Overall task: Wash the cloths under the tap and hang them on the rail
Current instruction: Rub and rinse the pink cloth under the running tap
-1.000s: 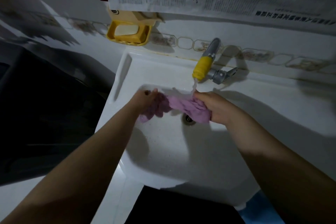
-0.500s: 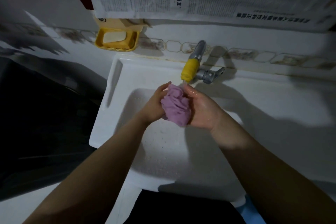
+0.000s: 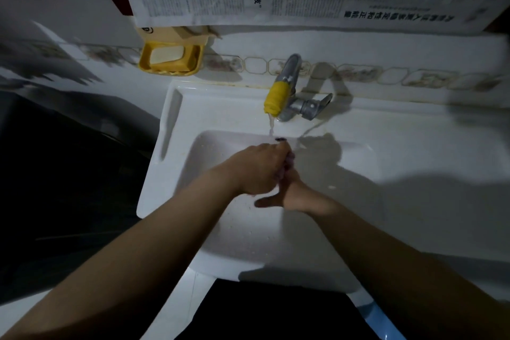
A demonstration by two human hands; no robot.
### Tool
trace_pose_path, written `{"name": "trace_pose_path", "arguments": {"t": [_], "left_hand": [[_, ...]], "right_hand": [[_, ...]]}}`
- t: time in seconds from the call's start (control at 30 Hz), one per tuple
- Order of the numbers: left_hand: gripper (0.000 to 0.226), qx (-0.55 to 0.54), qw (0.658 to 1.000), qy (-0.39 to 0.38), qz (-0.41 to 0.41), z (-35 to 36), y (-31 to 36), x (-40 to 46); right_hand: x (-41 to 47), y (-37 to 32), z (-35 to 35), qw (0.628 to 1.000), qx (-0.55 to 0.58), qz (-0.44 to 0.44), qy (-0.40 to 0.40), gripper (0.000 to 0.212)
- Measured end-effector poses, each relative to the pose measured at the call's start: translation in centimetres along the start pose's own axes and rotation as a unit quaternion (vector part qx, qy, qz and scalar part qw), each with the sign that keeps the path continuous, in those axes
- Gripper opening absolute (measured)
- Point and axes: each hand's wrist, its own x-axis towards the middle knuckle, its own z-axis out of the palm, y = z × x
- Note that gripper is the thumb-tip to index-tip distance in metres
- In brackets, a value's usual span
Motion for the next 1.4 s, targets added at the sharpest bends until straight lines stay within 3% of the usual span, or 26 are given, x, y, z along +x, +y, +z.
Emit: {"name": "trace_pose_path", "arguments": {"t": [0.07, 0.1, 0.13, 0.27, 0.37, 0.4, 0.43, 0.5, 0.57, 0.6, 0.67, 0.73, 0.83, 0.87, 0.93, 1.0, 1.17, 1.3, 1.4], "left_hand": [[0.037, -0.052, 0.999, 0.001, 0.010, -0.7, 1.0, -0.3], [0.038, -0.061, 0.998, 0.008, 0.007, -1.2, 1.2, -0.4], [0.039, -0.050, 0.999, 0.015, 0.002, -1.8, 1.3, -0.6], [0.036, 0.132, 0.990, 0.054, -0.007, -3.3, 0.7, -1.3], [0.034, 0.211, 0.976, 0.044, 0.021, -3.4, 1.5, -1.9], [0.034, 0.227, 0.973, 0.036, 0.030, -3.4, 2.2, -2.1], [0.033, 0.242, 0.969, 0.028, 0.039, -3.3, 2.8, -2.2], [0.029, 0.286, 0.957, 0.014, 0.047, -3.1, 4.3, -2.3], [0.027, 0.318, 0.948, -0.014, 0.026, -2.6, 5.7, -2.0], [0.027, 0.328, 0.944, -0.039, 0.005, -2.4, 6.5, -1.8], [0.028, 0.341, 0.936, -0.081, -0.023, -2.2, 7.7, -1.1], [0.026, 0.343, 0.934, -0.101, -0.025, -2.5, 8.2, -0.9], [0.026, 0.253, 0.959, -0.117, -0.048, -3.5, 6.7, -0.5], [0.024, 0.214, 0.967, -0.126, -0.052, -4.1, 6.1, -0.5], [0.022, 0.163, 0.974, -0.148, -0.045, -4.9, 4.2, -0.5], [0.031, 0.071, 0.984, -0.152, -0.059, -4.8, 1.6, -0.1], [0.027, -0.078, 0.990, -0.058, -0.098, -3.0, -3.5, 0.8], [0.045, -0.051, 0.993, -0.024, -0.100, -3.7, -5.1, 1.7], [0.048, -0.028, 0.996, 0.009, -0.083, -4.8, -5.9, 2.1]], "right_hand": [[0.0, -0.3, 2.0, 0.990, 0.132, 0.004, 0.047, 0.040], [0.0, -0.7, 2.1, 0.988, 0.140, 0.022, 0.067, 0.019], [0.1, -1.0, 1.9, 0.984, 0.148, 0.049, 0.084, 0.011], [0.4, -0.7, 1.5, 0.995, 0.052, 0.071, 0.037, 0.037], [0.9, -0.1, 0.9, 0.986, -0.147, 0.073, -0.003, 0.107], [0.9, -0.1, 0.8, 0.978, -0.198, 0.067, -0.021, 0.115], [1.0, 0.5, 0.6, 0.974, -0.214, 0.066, -0.044, 0.109], [-0.1, -1.9, 0.3, 0.982, -0.174, 0.063, -0.035, 0.064], [-0.6, -5.3, 0.0, 0.981, -0.178, 0.042, 0.059, 0.029], [-0.7, -7.5, -0.4, 0.970, -0.214, 0.047, 0.105, 0.025], [-4.4, -13.2, -2.0, 0.963, -0.248, 0.076, 0.073, 0.032], [-6.4, -16.7, -3.0, 0.973, -0.186, 0.109, 0.078, 0.034], [-1.8, -9.9, -1.3, 0.984, -0.082, 0.137, 0.084, 0.016], [-1.2, -7.8, -0.2, 0.992, -0.061, 0.111, 0.030, 0.009], [-1.1, -4.6, 1.2, 0.993, -0.041, 0.063, -0.088, 0.014], [-0.8, -2.1, 1.5, 0.986, -0.023, 0.110, -0.121, 0.027], [0.4, 0.9, 0.5, 0.980, 0.039, 0.173, -0.095, 0.014], [0.2, -0.2, -0.9, 0.971, 0.111, 0.185, -0.100, 0.018], [0.6, -0.8, -1.0, 0.971, 0.072, 0.191, -0.128, 0.031]]}}
